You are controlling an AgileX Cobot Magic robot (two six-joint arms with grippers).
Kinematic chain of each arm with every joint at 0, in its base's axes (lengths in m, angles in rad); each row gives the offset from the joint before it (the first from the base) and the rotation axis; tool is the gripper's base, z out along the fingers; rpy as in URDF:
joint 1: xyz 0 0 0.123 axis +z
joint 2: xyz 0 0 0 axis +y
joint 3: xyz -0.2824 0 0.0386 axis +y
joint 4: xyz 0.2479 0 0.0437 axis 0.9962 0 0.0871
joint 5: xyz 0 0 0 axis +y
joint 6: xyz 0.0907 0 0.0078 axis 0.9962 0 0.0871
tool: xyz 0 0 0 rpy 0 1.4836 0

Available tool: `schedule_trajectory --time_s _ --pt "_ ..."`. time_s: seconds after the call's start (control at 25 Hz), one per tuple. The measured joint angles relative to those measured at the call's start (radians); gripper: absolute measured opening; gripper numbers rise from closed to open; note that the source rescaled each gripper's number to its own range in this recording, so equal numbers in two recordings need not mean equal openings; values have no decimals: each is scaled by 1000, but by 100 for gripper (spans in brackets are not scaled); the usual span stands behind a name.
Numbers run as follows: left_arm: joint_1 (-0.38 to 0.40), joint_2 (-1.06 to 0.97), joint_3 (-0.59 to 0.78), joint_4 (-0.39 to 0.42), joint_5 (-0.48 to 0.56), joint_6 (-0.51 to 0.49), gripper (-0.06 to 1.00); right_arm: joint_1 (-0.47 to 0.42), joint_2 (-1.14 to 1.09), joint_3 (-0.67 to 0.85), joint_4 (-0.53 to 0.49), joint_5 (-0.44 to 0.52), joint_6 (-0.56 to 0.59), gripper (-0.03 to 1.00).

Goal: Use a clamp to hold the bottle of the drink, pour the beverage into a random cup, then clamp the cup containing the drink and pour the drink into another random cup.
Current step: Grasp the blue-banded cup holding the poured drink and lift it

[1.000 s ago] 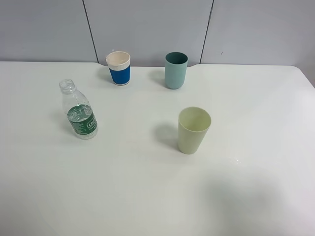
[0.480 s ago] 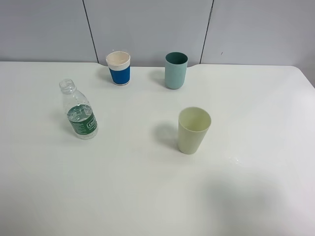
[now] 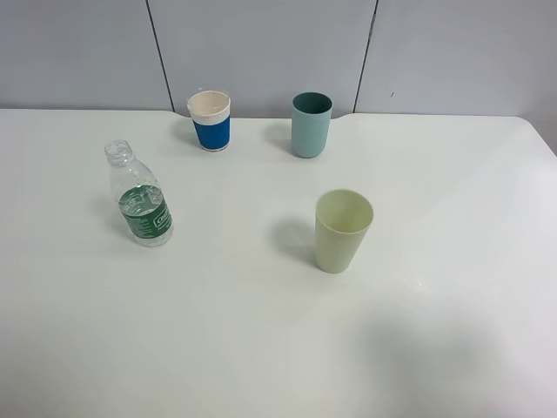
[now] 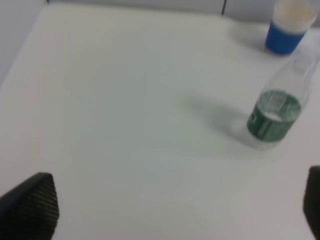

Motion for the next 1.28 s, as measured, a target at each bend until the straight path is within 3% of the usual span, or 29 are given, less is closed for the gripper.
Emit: schedule_trajectory --time_s 0.12,0.24,0.8,1.12,1.28 --pt "0 0 88 -33 -62 5 99 0 0 0 0 0 0 100" --pt "0 0 95 -55 -88 26 99 0 0 0 0 0 0 100" --pt "2 0 95 -45 -96 40 99 0 0 0 0 0 0 100" --pt "125 0 95 -40 -96 43 100 0 0 0 0 0 0 100" --pt "141 0 95 -39 -96 44 100 0 0 0 0 0 0 100"
